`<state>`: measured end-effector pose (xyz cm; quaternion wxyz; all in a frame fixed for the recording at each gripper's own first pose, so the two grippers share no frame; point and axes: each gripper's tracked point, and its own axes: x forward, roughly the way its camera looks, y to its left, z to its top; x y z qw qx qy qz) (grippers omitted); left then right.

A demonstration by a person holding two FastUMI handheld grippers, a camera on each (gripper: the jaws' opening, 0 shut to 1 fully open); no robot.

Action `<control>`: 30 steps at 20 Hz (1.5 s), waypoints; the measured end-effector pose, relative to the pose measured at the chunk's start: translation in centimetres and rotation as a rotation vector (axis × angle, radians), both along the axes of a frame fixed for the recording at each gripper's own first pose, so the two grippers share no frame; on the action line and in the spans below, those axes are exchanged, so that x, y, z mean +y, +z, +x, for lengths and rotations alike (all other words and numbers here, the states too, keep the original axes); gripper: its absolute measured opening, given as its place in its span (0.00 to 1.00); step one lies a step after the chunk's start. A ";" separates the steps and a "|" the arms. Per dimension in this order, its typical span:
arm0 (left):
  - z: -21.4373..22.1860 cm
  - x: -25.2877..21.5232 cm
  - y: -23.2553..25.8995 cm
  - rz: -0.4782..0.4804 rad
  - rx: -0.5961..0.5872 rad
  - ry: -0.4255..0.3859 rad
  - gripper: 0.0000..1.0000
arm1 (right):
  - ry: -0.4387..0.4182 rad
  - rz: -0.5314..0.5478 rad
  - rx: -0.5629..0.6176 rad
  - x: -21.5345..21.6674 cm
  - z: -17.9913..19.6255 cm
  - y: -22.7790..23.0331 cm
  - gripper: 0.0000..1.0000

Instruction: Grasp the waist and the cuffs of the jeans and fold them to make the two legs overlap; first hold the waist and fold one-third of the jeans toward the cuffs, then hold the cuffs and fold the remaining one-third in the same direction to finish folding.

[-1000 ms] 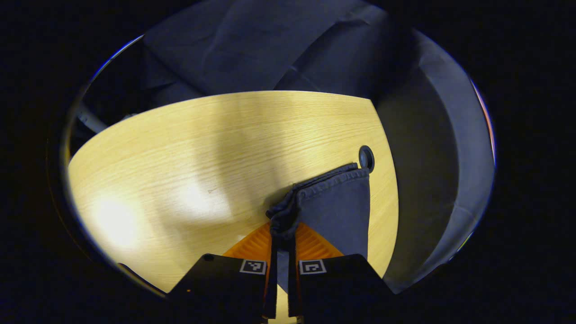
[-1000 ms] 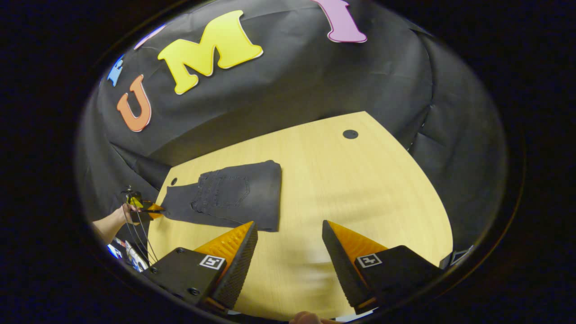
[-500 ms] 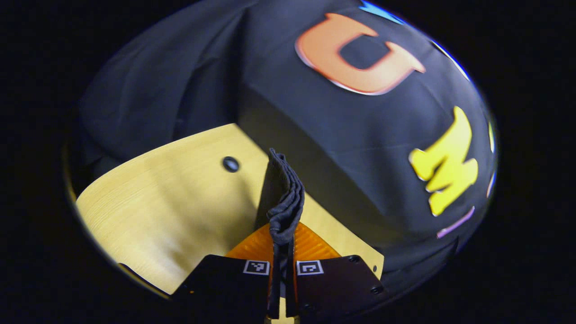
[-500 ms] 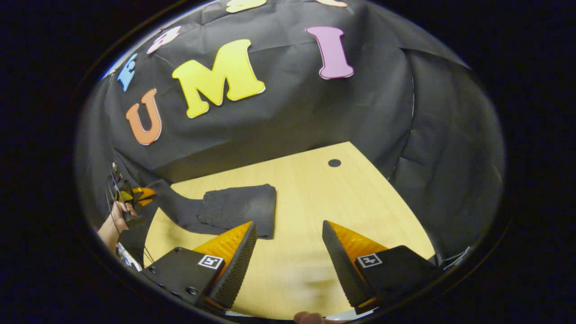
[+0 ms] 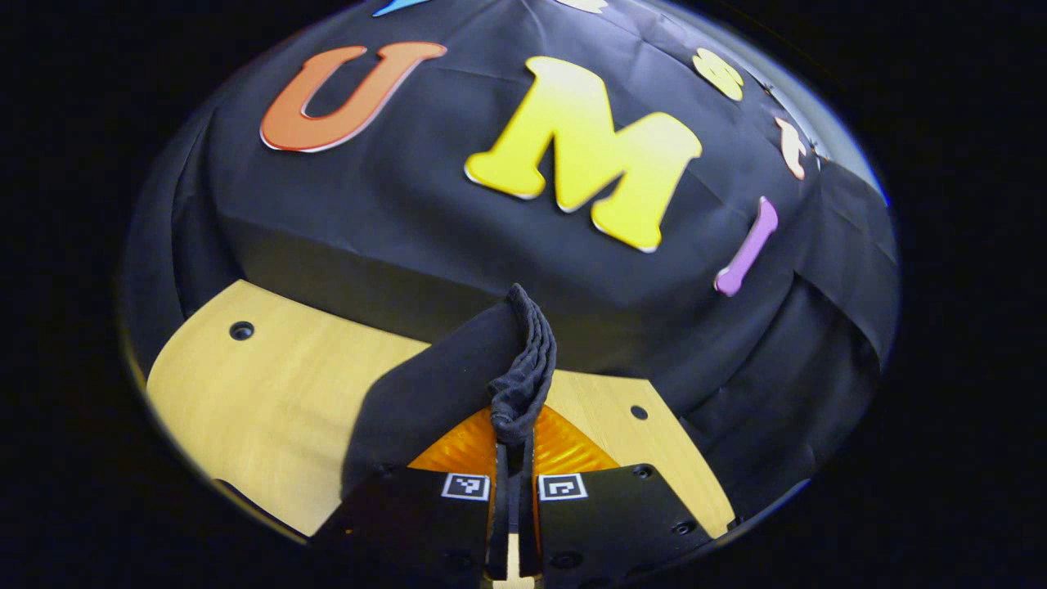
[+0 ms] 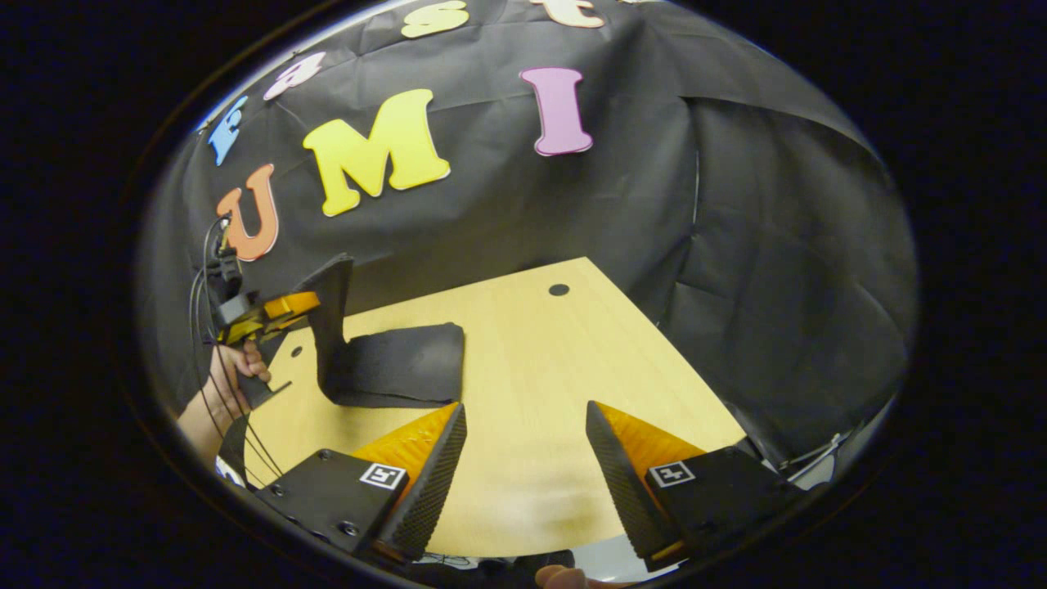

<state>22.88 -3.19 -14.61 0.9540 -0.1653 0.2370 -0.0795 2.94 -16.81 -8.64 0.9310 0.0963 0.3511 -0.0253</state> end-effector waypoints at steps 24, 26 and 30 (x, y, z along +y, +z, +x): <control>-5.7 -9.3 -7.2 0.086 0.157 -0.078 1.00 | 0.157 -0.087 -0.067 2.7 5.7 1.3 0.94; -6.5 -6.3 -2.8 0.126 0.064 -0.052 1.00 | 0.193 -0.077 -0.106 5.2 5.9 2.3 0.94; -8.7 1.1 9.7 0.241 -0.195 0.033 0.99 | 0.263 -0.057 -0.285 11.4 6.7 7.8 0.94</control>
